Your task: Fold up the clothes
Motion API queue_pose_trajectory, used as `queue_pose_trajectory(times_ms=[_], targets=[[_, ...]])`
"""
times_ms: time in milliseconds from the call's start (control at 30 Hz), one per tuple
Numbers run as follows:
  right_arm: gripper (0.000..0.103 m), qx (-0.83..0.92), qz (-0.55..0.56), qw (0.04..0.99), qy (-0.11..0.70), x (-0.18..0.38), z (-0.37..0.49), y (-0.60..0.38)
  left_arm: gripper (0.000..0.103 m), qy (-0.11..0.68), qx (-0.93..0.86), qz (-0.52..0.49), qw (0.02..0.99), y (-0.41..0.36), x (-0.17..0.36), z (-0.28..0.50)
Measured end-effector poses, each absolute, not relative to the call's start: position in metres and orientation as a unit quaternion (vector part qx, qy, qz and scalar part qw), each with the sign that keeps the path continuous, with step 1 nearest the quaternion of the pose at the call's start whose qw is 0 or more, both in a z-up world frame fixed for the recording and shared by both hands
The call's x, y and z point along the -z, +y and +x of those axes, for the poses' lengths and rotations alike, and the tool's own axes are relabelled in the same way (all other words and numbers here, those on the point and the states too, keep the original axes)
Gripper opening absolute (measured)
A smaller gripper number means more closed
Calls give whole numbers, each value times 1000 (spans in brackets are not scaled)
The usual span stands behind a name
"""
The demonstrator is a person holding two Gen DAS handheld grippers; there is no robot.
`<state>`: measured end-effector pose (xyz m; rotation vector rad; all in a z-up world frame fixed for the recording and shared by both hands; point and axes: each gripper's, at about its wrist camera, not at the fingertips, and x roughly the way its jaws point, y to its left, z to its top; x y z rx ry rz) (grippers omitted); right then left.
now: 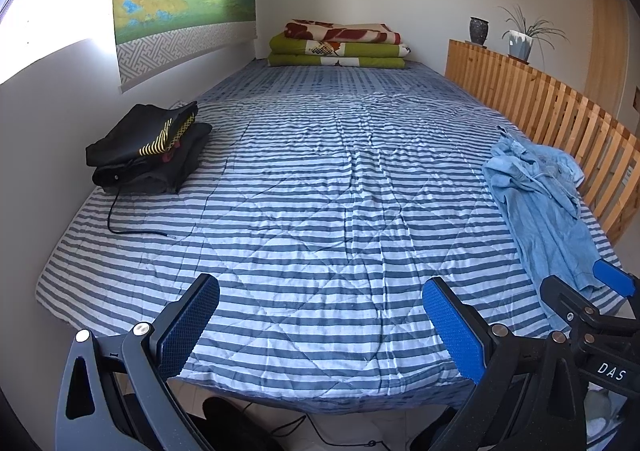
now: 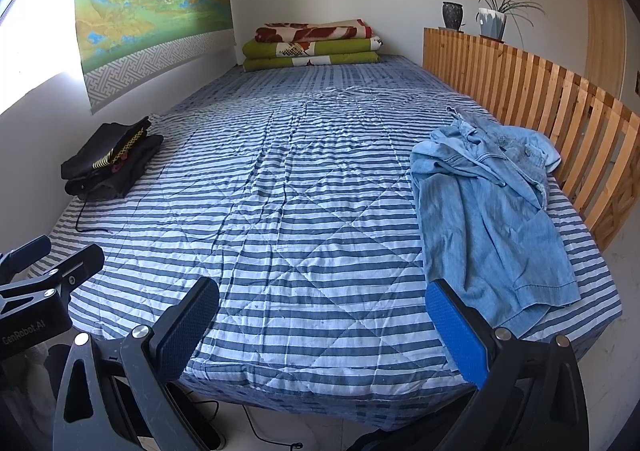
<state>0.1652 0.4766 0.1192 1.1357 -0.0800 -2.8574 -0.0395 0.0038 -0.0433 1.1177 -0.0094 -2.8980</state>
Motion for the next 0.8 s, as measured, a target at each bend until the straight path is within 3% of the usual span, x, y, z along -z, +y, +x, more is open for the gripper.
queue_pose_trajectory(times_ms=[467, 800], targets=[[102, 933, 359, -20, -30, -115, 126, 532, 103, -11, 931, 364, 37, -14, 54, -64], [102, 913, 393, -103, -40, -89, 38, 633, 103, -12, 922, 386, 31, -13, 66, -116]])
